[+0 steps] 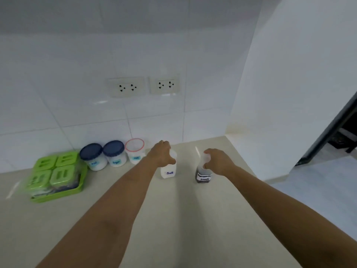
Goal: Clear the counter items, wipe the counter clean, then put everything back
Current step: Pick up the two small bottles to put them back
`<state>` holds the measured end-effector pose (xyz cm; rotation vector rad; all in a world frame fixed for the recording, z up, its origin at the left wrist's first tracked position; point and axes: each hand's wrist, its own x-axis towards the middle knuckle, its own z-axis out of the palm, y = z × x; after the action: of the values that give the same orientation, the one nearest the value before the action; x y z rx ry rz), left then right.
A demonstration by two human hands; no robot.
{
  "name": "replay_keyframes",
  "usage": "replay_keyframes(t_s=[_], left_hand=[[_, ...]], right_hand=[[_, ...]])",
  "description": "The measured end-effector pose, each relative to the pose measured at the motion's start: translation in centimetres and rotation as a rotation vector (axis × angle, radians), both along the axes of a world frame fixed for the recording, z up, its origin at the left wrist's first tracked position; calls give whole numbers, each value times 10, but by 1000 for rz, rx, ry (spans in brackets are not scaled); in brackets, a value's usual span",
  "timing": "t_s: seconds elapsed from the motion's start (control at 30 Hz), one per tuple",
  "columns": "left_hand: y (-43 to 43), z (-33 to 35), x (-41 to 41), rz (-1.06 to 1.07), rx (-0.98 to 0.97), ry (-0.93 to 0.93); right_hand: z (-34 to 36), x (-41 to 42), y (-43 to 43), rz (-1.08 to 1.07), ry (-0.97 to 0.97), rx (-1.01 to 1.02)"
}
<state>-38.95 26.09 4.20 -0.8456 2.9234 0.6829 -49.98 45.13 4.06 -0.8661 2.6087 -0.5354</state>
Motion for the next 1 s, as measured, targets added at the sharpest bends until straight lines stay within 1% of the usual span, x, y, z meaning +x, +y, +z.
replay_keyframes(t_s=[0.27,0.53,0.73,0.83,1.0], left_hand=[[-84,-1,7,66,-4,51],[-128,-23,-18,14,30,91],[-143,-37,-36,11,64,133],[-147,-43,-41,12,79,162],[-145,-46,-36,27,65,185]], right_hand=[[1,5,-111,88,59,-24],[-6,-12,-188,144,108,11],[-22,-24,-214,189,91,54],[-26,-31,-215,196,85,49],[-22,-37,-212,199,52,96]])
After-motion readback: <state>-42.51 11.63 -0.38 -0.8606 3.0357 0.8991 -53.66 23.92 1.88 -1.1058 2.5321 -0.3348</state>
